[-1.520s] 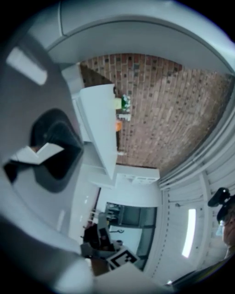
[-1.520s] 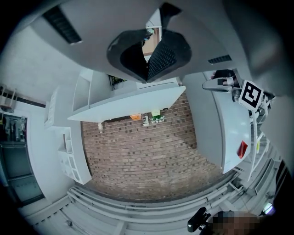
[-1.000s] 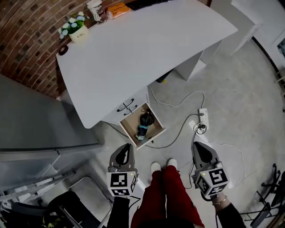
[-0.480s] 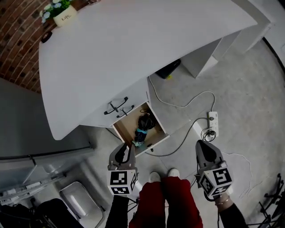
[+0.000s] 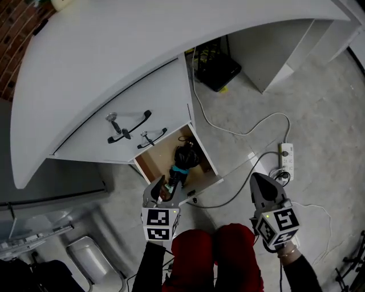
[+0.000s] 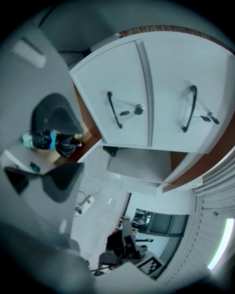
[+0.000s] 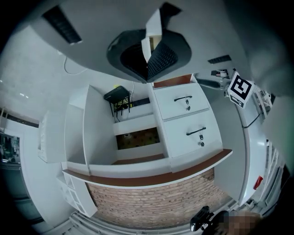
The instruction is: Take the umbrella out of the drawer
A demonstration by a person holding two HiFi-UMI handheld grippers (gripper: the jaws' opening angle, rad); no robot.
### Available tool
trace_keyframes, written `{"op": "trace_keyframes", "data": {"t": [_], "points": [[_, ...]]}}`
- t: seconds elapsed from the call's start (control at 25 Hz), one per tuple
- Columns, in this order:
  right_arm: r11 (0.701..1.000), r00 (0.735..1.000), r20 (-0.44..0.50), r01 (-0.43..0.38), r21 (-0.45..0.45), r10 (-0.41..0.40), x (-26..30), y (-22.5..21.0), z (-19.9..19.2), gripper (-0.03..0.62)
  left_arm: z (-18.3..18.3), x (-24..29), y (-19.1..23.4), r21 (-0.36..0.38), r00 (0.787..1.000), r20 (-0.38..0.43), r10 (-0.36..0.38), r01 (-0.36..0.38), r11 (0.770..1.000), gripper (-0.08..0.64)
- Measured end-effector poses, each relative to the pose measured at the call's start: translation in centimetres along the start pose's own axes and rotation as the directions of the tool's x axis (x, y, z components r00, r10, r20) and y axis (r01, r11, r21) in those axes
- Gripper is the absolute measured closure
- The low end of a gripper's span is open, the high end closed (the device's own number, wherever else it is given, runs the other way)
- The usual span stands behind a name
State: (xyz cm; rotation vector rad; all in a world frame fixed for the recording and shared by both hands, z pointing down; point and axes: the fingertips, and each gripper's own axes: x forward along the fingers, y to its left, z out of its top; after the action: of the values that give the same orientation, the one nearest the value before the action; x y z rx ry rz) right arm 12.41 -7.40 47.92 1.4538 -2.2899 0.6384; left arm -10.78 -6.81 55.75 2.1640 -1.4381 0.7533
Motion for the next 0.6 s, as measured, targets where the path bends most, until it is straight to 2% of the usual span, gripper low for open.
{"op": "trace_keyframes", "data": {"t": [0.36, 0.6], "points": [[0.999, 0.999, 0.006, -0.046, -0.023, 0.047, 6.9, -1.0, -5.1, 0.595, -5.6, 7.4, 1.5, 0.014, 0.999, -0.039, -0.009, 0.009, 1.000, 0.337], [0.992, 0.992, 0.001, -0.124, -0.037, 0.124, 10.2, 0.2, -7.1, 0.594, -8.8, 10.7, 1.8, 0.018, 0.996, -0.089, -0.021, 0.023, 1.000, 0.313]]}}
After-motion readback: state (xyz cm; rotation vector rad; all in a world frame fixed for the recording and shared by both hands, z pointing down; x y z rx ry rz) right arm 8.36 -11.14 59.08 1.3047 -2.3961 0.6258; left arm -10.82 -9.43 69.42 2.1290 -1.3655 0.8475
